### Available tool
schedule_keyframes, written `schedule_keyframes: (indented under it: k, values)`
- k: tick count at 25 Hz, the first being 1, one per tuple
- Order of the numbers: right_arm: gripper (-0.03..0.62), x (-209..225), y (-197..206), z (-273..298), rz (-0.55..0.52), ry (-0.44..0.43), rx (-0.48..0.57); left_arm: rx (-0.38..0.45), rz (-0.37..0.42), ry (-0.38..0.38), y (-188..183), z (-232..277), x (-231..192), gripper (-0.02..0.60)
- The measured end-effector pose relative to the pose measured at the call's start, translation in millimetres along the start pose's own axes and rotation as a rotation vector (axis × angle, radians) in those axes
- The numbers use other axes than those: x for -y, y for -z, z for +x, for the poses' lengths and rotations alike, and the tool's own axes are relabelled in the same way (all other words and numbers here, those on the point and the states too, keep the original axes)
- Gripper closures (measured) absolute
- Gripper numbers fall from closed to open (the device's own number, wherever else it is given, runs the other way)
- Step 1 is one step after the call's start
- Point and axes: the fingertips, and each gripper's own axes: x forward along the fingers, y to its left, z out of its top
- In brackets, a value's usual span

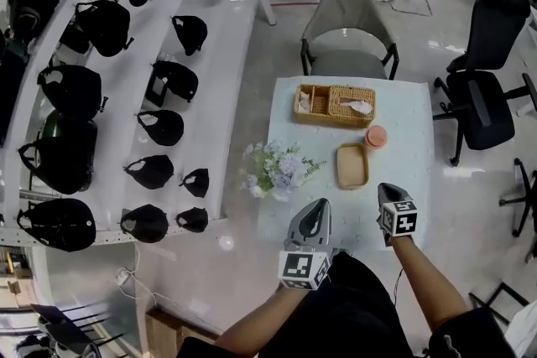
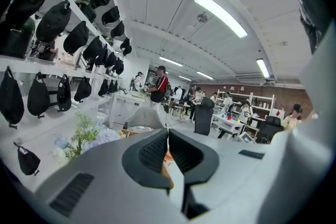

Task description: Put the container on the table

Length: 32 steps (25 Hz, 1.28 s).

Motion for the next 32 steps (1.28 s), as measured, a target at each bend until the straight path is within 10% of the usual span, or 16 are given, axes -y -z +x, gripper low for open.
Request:
schedule_keyframes:
  k: [14,22,32]
  values:
    - [0.594,-71.8,2.3,-113.1,-0.080,-0.110,0.189,-0.041,-0.021,-0.011,23.6,-66.4,26.4,0.571]
    - [0.594,-91.0,-21.9,-179.8,-0.053,0.010,0.365,-0.003,0.027,0.070,6.1,-94.7,32.1,0.571]
    - [0.594,-219.5,12.9,-217.6,-0.051,0.106,0.416,0.047,0.055,0.156,-19.2,-203.4,-42.1,0.571]
